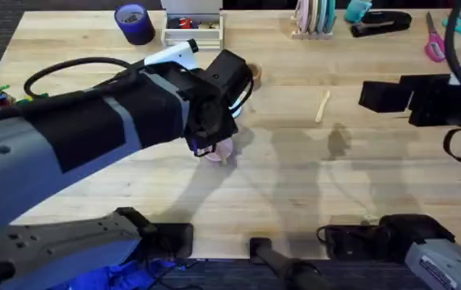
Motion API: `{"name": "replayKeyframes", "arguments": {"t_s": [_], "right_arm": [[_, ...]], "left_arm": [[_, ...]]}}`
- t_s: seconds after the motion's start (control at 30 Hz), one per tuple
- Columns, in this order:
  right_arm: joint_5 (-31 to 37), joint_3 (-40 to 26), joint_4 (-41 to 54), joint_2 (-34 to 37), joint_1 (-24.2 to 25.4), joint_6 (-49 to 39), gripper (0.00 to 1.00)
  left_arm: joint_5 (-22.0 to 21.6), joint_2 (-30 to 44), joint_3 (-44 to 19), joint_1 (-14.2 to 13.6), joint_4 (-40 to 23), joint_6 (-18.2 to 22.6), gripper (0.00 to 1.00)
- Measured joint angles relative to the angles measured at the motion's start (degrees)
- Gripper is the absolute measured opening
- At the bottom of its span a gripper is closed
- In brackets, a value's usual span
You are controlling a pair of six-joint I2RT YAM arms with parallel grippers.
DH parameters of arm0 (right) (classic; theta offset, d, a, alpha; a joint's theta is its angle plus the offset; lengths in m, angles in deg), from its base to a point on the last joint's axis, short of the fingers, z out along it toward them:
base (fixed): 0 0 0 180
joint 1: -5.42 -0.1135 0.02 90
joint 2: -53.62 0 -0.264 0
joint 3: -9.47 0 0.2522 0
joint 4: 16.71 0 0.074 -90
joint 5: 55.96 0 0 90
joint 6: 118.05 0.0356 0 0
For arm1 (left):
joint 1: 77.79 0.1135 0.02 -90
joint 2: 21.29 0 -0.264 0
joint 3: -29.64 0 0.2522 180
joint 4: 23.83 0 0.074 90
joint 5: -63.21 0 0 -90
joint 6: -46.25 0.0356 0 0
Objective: Pick up a utensil and set it on the pink plate, then put the other utensil in the container.
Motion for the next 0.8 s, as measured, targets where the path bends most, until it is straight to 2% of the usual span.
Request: {"name": "replayKeyframes", "arguments": {"t_s": [0.17, 0.3, 0.53, 0.63, 0.67, 0.8], "right_arm": [[0.0, 0.0, 0.0, 0.0, 0.0, 0.0, 0.997], [0.0, 0.0, 0.0, 0.0, 0.0, 0.0, 0.997], [0.0, 0.0, 0.0, 0.0, 0.0, 0.0, 0.997], [0.0, 0.0, 0.0, 0.0, 0.0, 0.0, 0.997], [0.0, 0.0, 0.0, 0.0, 0.0, 0.0, 0.997], [0.0, 0.0, 0.0, 0.0, 0.0, 0.0, 0.997]], "left_arm": [[0.0, 0.0, 0.0, 0.0, -0.9, 0.5, 0.307], [0.0, -1.3, -0.3, 0.0, -1.9, 2.4, 0.369], [0.0, -9.2, -2.3, 0.0, -1.9, 8.6, 0.674], [0.5, -11.9, -2.4, 0.0, -2.0, 13.1, 0.936], [1.0, -12.8, -2.4, 0.0, -2.0, 15.1, 0.980], [3.7, -15.5, -2.4, 0.0, -2.5, 22.5, 0.992]]}}
